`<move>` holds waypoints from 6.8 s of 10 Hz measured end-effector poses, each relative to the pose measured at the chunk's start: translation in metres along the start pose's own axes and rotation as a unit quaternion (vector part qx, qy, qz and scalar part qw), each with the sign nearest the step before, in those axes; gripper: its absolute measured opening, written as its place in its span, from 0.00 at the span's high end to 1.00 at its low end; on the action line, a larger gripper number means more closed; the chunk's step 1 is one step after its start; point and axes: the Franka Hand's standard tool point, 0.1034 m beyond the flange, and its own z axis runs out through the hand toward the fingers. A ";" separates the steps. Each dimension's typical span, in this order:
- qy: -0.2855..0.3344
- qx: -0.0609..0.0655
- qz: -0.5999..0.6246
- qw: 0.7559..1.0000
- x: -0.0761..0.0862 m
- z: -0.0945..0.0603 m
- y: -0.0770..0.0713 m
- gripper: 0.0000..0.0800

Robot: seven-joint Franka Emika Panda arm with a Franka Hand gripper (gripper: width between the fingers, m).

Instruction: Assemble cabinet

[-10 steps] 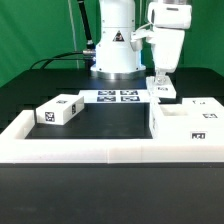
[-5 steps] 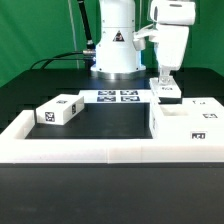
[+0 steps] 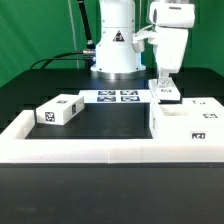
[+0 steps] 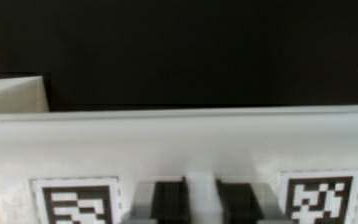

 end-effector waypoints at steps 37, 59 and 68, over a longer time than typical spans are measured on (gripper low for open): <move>0.005 -0.022 -0.015 1.000 0.004 0.003 0.128 0.91; 0.030 -0.044 0.277 0.959 0.003 -0.026 0.006 0.00; 0.102 -0.024 0.594 0.798 0.017 -0.003 0.012 0.00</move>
Offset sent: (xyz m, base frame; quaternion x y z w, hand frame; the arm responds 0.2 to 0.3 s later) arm 0.0067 0.0001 -0.0026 0.0026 0.0058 -0.0034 1.0000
